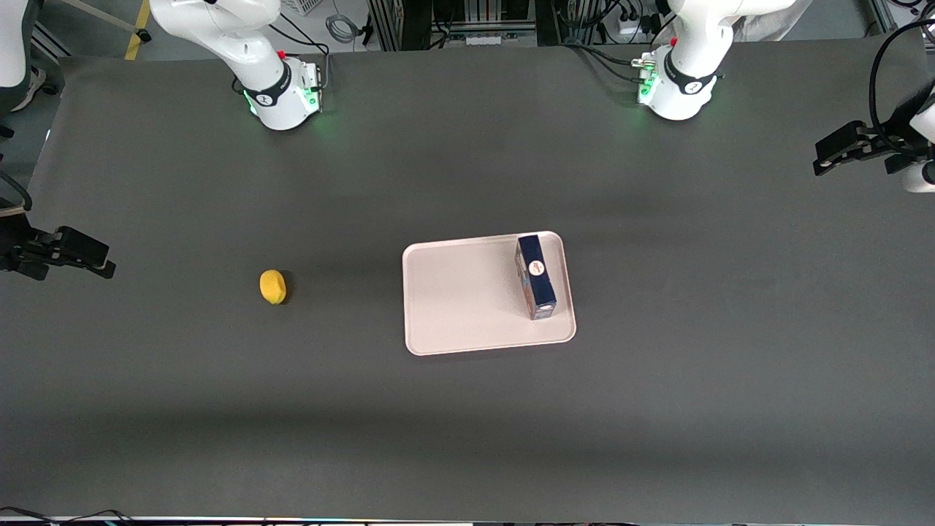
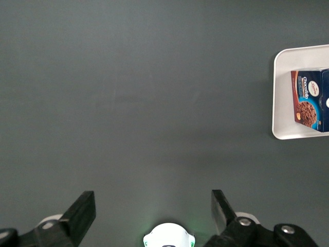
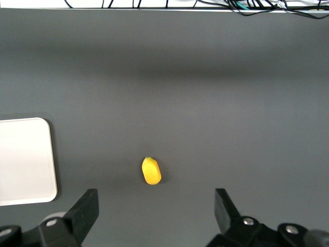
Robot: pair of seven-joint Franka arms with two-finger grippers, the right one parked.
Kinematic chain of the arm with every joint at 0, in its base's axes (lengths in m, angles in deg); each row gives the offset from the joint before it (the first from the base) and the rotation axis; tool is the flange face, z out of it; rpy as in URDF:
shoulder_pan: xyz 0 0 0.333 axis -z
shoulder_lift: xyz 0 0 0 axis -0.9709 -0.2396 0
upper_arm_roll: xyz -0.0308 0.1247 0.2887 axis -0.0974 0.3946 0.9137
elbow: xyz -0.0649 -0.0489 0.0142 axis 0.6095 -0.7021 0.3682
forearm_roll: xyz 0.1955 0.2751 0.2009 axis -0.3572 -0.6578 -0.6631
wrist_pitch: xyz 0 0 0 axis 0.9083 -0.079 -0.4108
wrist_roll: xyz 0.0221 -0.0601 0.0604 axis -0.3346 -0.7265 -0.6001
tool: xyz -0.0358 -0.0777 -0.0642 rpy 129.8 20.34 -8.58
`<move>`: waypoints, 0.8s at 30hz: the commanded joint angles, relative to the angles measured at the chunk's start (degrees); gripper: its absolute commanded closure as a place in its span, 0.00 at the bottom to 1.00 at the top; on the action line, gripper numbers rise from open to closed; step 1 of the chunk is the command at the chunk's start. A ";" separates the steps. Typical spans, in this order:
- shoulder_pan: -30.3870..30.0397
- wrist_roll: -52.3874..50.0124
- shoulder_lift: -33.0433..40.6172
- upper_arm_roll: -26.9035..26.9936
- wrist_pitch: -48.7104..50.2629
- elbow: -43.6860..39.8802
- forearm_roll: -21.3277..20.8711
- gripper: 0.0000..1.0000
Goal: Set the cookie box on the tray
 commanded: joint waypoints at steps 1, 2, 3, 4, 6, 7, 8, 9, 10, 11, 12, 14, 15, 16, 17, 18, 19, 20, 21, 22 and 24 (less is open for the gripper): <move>0.53 1.42 -0.18 0.39 -1.23 0.29 -0.94 0.00; 0.53 1.50 -0.18 0.66 -1.32 0.37 -0.94 0.00; 0.61 1.77 -0.18 0.83 -1.49 0.38 -1.03 0.00; 0.61 2.46 -0.18 0.84 -1.76 0.38 -1.03 0.00; 0.53 4.48 -0.35 1.10 -2.20 0.46 -1.03 0.00; 0.61 5.28 -0.36 1.45 -2.72 0.55 -1.03 0.00; 0.61 5.46 -0.36 1.62 -2.99 0.90 -1.03 0.00; 0.61 5.55 -0.36 1.71 -3.25 1.25 -1.03 0.00; 0.61 5.55 -0.36 1.71 -3.51 1.34 -1.03 0.00; 0.61 5.37 -0.36 1.71 -3.60 1.43 -1.03 0.00; 0.61 5.37 -0.36 1.71 -3.69 1.60 -1.03 0.00; 0.61 5.37 -0.36 1.71 -3.78 1.61 -1.03 0.00; 0.61 5.37 -0.36 1.63 -3.87 1.61 -1.03 0.00; 0.61 5.37 -0.36 1.71 -3.87 1.69 -1.03 0.00; 0.61 5.37 -0.36 1.71 -3.87 1.69 -1.03 0.00; 0.70 5.37 -0.44 1.71 -3.87 1.69 -1.03 0.00; 0.70 5.28 -0.44 1.71 -3.87 1.69 -1.03 0.00; 0.70 5.20 -0.44 1.71 -3.87 1.87 -1.03 0.00; 0.70 5.28 -0.36 1.71 -3.96 1.96 -1.03 0.00; 0.70 5.20 -0.36 1.71 -3.96 1.96 -1.03 0.00; 0.79 5.02 -0.36 1.71 -3.96 2.04 -1.03 0.00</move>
